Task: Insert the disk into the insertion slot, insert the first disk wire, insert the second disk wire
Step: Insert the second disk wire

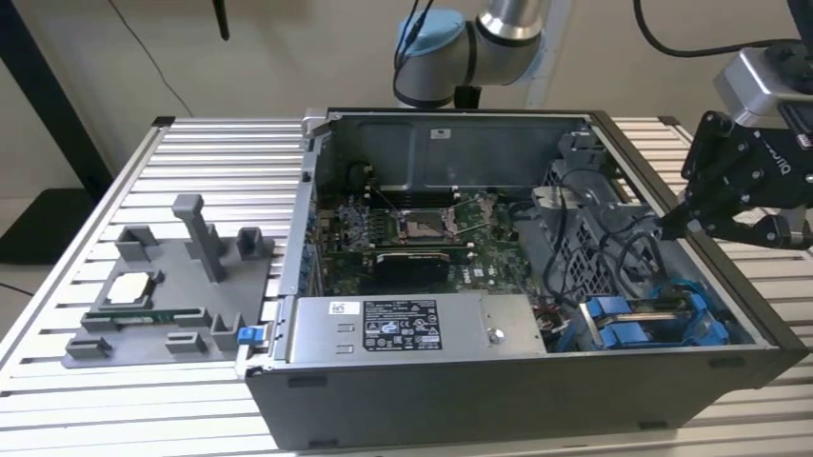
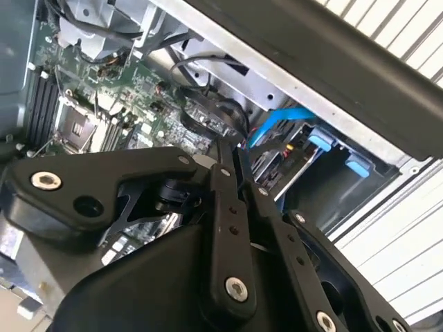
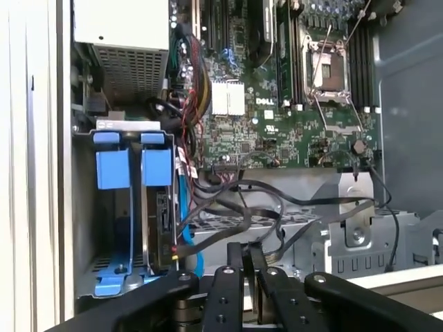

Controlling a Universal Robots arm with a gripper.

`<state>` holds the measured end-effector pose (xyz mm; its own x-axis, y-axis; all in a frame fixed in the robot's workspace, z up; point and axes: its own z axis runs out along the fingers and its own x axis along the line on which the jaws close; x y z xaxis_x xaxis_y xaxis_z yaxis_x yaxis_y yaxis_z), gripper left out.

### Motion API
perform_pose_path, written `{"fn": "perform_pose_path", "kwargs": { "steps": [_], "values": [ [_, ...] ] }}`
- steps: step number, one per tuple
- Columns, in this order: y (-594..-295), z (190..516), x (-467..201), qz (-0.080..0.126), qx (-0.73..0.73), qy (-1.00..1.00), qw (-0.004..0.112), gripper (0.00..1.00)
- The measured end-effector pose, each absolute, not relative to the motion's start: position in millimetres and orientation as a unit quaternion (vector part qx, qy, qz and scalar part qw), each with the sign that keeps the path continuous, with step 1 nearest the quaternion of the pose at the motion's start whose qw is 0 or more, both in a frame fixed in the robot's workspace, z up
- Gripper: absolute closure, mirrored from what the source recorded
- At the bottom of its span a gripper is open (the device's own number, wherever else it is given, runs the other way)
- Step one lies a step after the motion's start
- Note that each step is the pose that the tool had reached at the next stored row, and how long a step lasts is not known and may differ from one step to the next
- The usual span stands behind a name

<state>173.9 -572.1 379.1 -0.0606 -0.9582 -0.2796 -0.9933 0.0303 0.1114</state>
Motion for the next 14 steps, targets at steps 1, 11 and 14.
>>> {"fn": "perform_pose_path", "kwargs": {
  "steps": [1,11,14],
  "values": [
    [-572.8,380.2,171.9,0.139,-0.682,0.715,0.063,1.00],
    [-576.6,381.2,158.4,0.118,-0.683,0.720,0.033,1.00],
    [-576.6,380.6,154.8,0.112,-0.683,0.721,0.023,1.00]
  ]
}}
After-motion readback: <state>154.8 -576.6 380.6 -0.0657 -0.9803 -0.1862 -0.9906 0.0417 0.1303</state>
